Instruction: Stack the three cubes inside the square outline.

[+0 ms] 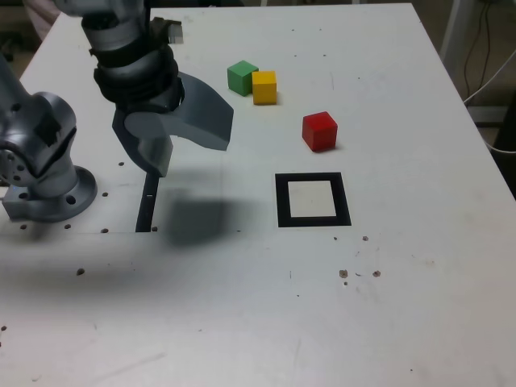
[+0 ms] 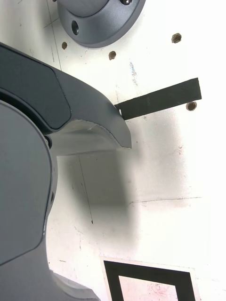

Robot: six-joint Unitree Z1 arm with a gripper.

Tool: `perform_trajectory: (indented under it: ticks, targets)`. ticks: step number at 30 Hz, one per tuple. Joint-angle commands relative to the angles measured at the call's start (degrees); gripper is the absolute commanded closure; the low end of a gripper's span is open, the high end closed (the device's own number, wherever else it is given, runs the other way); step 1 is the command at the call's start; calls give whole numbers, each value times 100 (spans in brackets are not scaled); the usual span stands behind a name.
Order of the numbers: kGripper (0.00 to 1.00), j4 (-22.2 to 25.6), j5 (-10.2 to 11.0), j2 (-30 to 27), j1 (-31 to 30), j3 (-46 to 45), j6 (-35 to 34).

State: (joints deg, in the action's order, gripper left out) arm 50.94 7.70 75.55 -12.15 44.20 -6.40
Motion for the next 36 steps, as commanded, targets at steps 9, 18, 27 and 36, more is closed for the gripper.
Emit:
perform_trajectory:
  ticks: [9, 18, 27, 36]
  targets:
    - [0, -14, -5, -21, -7, 8, 7]
    - [0, -11, 2, 12, -7, -8, 16]
    - [0, -102, 30, 160, -7, 105, 87]
    - [0, 49, 300, 599, -7, 539, 86]
